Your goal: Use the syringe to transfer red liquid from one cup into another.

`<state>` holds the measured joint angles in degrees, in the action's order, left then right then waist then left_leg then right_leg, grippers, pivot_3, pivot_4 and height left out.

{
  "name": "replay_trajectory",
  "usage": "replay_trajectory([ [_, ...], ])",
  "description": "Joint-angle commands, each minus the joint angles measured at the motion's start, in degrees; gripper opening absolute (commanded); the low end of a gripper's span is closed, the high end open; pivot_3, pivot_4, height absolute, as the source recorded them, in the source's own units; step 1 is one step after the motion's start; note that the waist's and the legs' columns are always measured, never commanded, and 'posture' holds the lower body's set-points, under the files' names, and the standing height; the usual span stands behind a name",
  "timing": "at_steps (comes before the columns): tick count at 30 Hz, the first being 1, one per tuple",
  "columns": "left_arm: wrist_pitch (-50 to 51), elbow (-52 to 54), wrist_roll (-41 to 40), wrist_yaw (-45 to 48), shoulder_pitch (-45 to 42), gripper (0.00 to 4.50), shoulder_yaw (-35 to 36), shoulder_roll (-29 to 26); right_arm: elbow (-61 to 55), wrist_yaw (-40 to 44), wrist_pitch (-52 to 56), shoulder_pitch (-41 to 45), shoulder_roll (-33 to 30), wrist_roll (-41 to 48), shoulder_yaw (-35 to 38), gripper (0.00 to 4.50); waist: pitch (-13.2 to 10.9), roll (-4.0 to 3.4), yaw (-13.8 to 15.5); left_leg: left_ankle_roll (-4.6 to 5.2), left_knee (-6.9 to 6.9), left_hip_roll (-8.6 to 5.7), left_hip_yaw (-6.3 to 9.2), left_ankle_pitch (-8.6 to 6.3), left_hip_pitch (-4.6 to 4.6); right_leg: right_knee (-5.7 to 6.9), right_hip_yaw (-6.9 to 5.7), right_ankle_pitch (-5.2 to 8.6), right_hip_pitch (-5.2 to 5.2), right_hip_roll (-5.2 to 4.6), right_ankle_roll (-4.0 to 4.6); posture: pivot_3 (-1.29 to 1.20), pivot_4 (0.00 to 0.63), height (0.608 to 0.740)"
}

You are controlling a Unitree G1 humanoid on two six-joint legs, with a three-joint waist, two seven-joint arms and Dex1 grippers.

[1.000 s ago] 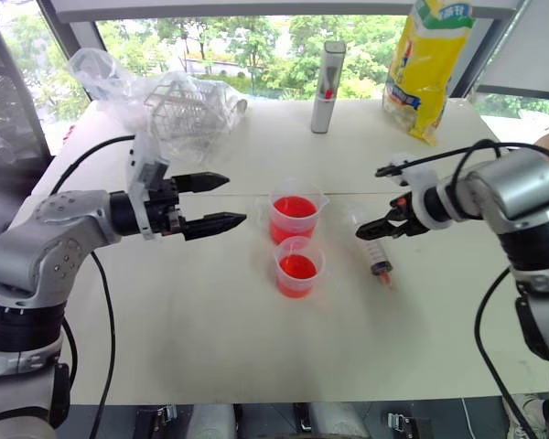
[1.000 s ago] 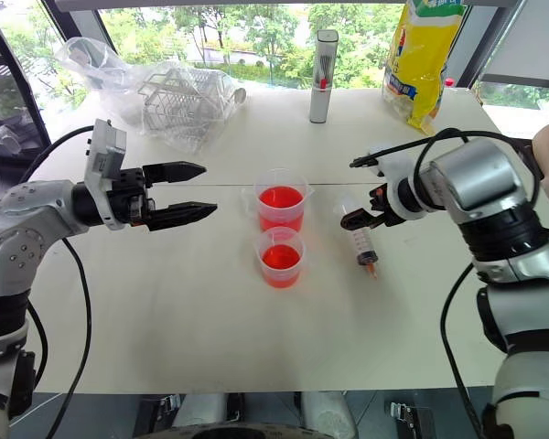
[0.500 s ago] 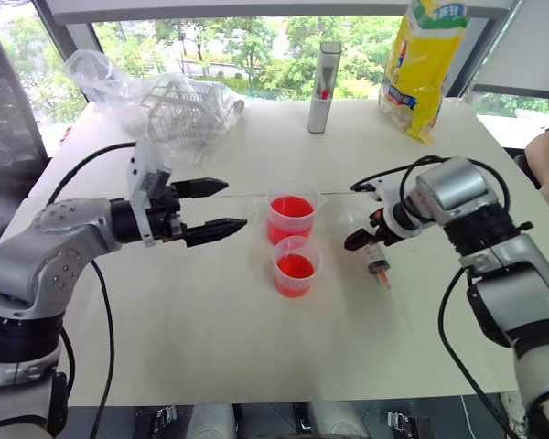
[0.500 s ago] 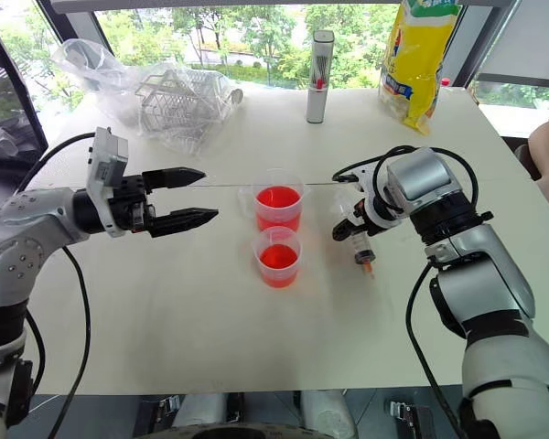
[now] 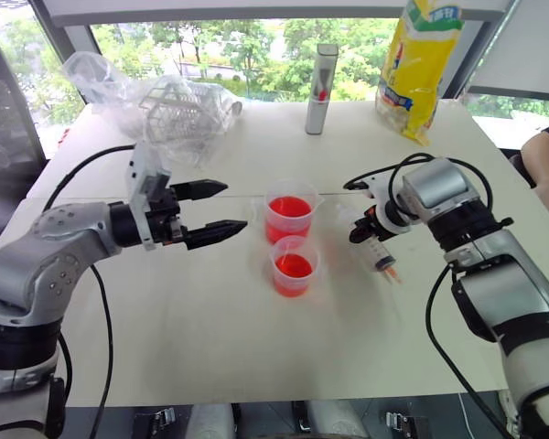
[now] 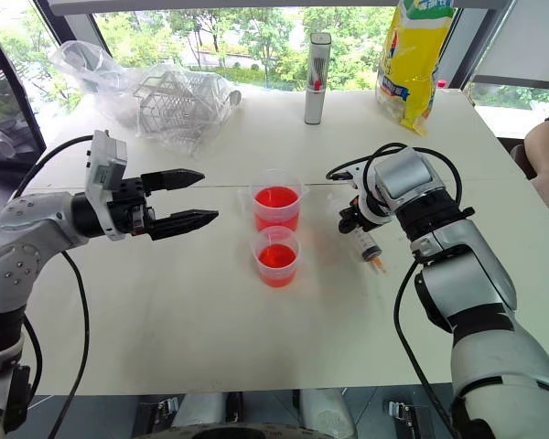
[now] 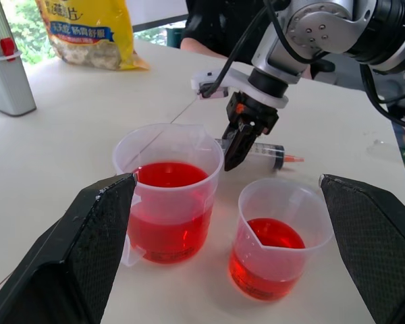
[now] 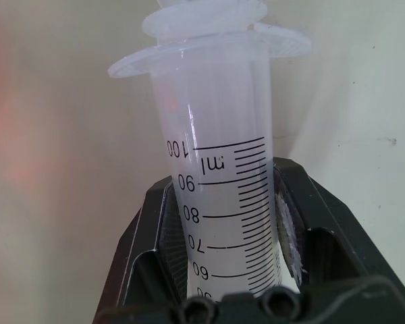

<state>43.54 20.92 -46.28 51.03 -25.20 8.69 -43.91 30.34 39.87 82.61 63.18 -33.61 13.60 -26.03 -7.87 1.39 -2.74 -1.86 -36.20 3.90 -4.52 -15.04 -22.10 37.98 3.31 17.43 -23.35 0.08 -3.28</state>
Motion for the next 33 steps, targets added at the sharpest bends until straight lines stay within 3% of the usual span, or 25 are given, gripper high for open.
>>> replay_trajectory([
  [1, -0.4, -0.51, -0.3, 0.62, -2.16, 4.5, 1.5, -1.12, -5.28, -1.81, 0.28, 0.32, -1.29, 0.01, 5.62, 1.39, -0.01, -0.02, 0.11, 0.0, 0.0, 0.0, 0.0, 0.0, -0.05, 0.0, 0.0, 0.0, -0.04, 0.0, 0.0, 0.0, 0.15, 0.74],
  [7, -1.16, -5.66, 0.32, 2.17, -7.73, 4.5, 0.63, -0.76, -20.83, -8.04, -12.78, -2.57, -3.02, -0.13, 21.51, 1.39, -0.05, -0.09, 0.33, 0.0, 0.02, -0.03, 0.02, 0.0, -0.24, -0.03, -0.02, 0.0, -0.18, -0.02, 0.0, 0.0, 0.15, 0.74],
  [11, -2.15, -10.21, 1.6, 4.9, -12.77, 4.5, -0.77, -0.58, -30.35, -12.26, -27.79, -4.66, 3.15, 3.17, 32.92, 1.39, -0.05, -0.08, 0.15, 0.0, 0.04, -0.03, 0.02, 0.0, -0.24, -0.06, -0.05, 0.0, -0.18, -0.01, -0.01, 0.0, 0.15, 0.74],
  [21, -6.41, -20.52, 6.65, 10.77, -23.05, 4.5, -3.82, 0.58, -39.12, -8.1, -45.67, -13.35, 15.34, 10.16, 33.28, 1.39, -0.05, -0.08, 0.24, -0.01, 0.01, 0.02, 0.01, 0.01, -0.17, 0.01, -0.03, 0.0, -0.11, 0.07, -0.01, 0.0, 0.15, 0.74],
  [27, -7.37, -23.36, 8.13, 12.7, -26.56, 4.5, -4.44, 1.74, -37.04, -7.29, -53.63, -18.37, 20.3, 10.19, 31.05, 1.39, -0.05, -0.09, 0.24, -0.01, 0.0, 0.01, 0.02, 0.01, -0.18, 0.0, -0.02, 0.0, -0.1, 0.06, -0.01, 0.0, 0.15, 0.74],
  [33, -8.5, -25.84, 9.43, 12.67, -30.83, 4.5, -5.88, 6.47, -31.83, -5.48, -61.7, -24.73, 23.06, 7.2, 26.91, 1.39, -0.04, -0.08, 0.24, -0.01, -0.02, 0.01, 0.02, 0.01, -0.18, 0.01, -0.03, 0.0, -0.09, 0.06, -0.01, 0.0, 0.15, 0.74],
])
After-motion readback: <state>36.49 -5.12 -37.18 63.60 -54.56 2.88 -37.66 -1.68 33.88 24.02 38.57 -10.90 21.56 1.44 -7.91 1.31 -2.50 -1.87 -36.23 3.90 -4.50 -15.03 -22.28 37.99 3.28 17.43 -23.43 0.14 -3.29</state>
